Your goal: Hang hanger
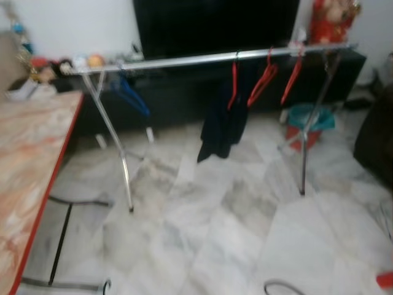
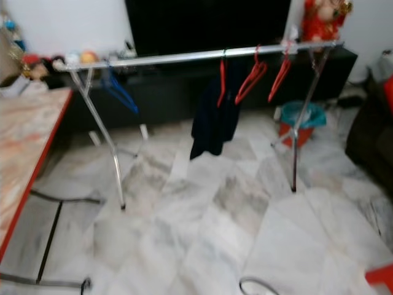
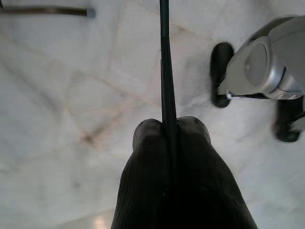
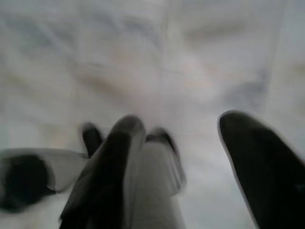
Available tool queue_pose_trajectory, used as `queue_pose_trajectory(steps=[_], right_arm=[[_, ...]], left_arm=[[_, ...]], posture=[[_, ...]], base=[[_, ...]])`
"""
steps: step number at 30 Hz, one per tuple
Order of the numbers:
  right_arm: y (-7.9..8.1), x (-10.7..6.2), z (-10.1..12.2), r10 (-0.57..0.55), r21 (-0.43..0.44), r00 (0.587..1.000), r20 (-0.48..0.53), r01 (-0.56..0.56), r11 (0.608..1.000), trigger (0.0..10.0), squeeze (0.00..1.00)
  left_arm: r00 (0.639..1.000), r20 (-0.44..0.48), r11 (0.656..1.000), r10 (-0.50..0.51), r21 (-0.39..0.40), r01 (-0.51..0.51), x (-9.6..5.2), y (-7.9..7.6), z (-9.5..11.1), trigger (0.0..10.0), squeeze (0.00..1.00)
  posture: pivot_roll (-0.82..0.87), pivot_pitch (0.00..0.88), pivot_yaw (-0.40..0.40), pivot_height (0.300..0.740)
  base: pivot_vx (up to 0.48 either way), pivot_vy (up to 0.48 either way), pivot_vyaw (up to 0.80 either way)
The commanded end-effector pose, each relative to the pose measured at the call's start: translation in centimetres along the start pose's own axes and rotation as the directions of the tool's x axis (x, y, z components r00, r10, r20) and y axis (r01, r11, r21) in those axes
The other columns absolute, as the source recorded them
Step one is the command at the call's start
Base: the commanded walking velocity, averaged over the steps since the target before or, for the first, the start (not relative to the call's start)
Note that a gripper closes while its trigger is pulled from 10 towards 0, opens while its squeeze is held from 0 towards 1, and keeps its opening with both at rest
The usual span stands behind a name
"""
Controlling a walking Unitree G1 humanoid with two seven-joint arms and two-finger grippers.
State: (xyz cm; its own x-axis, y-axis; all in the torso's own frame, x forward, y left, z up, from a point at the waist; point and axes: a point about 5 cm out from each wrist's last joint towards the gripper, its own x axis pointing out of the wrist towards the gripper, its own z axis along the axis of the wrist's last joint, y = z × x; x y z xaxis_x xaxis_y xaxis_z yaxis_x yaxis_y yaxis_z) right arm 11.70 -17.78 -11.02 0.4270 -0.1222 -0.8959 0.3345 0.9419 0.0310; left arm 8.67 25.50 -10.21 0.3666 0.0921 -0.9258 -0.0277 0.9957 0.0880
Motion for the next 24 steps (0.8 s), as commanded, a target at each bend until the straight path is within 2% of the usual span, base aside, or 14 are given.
queue_pose_trajectory(steps=[1,14,21,24], right_arm=[[-0.59,-0.19,-1.06,-0.018,0.006,0.999,-0.032,0.018,1.0,10.0,0.0],[-0.57,-0.25,-1.34,-0.018,0.014,0.999,-0.038,0.019,1.0,10.0,0.0],[-0.47,-0.22,-1.12,0.013,-0.035,1.0,-0.026,-0.014,0.999,10.0,0.0],[-0.46,-0.21,-1.05,0.013,-0.031,1.0,-0.025,-0.014,0.999,10.0,0.0]], left_arm=[[1.0,0.025,1.0,-0.01,0.027,0.009,0.18,-0.21,1.01,10.0,0.0],[1.0,0.018,0.999,-0.02,0.047,0.019,0.14,-0.23,0.83,10.0,0.0],[1.0,0.019,0.998,-0.024,0.054,0.023,0.15,-0.26,0.84,10.0,0.0],[0.999,0.021,0.998,-0.025,0.054,0.024,0.16,-0.28,0.91,10.0,0.0]], posture=[[-0.02,0.0,0.089,0.74],[-0.03,0.0,0.095,0.74],[-0.03,0.0,0.096,0.74],[-0.03,0.0,0.093,0.74]], base=[[0.416,0.0,-0.74],[0.414,0.0,-0.67],[0.419,0.0,0.0],[0.421,0.0,0.63]])
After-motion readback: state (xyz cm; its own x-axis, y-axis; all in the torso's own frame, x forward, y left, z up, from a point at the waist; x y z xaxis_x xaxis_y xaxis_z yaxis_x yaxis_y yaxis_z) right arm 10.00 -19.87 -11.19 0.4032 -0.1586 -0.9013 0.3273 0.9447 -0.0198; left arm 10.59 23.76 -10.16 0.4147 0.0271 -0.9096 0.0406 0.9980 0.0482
